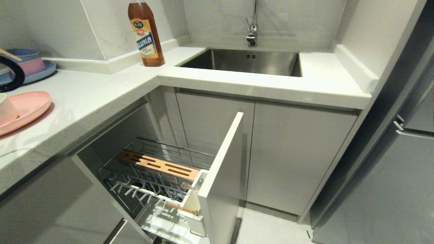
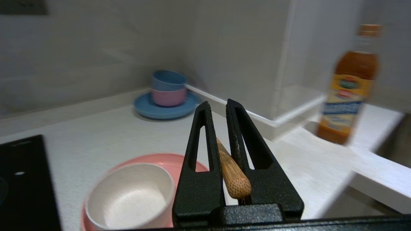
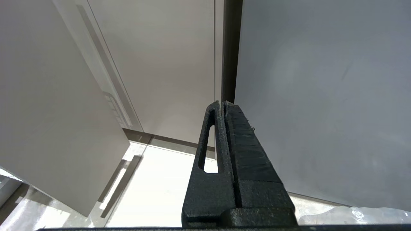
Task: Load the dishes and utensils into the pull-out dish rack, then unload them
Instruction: Take the chopsticks out of the cupboard
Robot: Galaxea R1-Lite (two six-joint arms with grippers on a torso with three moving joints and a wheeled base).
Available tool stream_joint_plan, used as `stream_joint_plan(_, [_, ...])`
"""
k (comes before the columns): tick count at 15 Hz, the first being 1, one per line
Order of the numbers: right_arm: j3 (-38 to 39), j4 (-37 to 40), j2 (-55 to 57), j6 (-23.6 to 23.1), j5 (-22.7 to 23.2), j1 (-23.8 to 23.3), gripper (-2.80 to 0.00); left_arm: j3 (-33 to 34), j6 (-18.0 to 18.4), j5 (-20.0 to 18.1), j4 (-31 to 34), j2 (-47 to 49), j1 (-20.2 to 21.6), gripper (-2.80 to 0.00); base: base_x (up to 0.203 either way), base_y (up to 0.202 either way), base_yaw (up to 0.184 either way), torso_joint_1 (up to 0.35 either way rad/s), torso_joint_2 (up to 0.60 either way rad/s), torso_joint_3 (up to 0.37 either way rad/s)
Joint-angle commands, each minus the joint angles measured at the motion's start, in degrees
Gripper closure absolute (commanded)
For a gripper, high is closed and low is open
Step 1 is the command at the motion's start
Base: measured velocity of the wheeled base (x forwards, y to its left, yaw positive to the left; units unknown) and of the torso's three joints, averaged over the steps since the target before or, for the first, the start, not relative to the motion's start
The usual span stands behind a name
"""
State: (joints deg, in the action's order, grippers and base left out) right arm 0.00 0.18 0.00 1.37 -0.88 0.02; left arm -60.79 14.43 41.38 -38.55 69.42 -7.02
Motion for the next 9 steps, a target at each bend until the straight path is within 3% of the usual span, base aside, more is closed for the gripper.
stream_joint_plan(1, [0.15, -0.02, 0.0, 0.0, 0.0, 0.01, 0.0, -0.54, 0.49, 0.23, -1.63, 5.12, 3.1, 0.0, 0.0, 0.0, 0.0, 0.0, 0.0, 0.0])
stream_joint_plan(6, [0.11, -0.01, 0.01, -0.01, 0.0, 0.05, 0.0, -4.07, 2.14, 0.21, -6.19, 14.39, 9.97, 0.0, 0.0, 0.0, 0.0, 0.0, 0.0, 0.0])
stream_joint_plan(9, [0.18, -0.01, 0.0, 0.03, 0.0, 0.05, 0.0, -5.77, 4.04, 0.19, -12.33, 19.34, 12.62, 0.0, 0.0, 0.0, 0.0, 0.0, 0.0, 0.0])
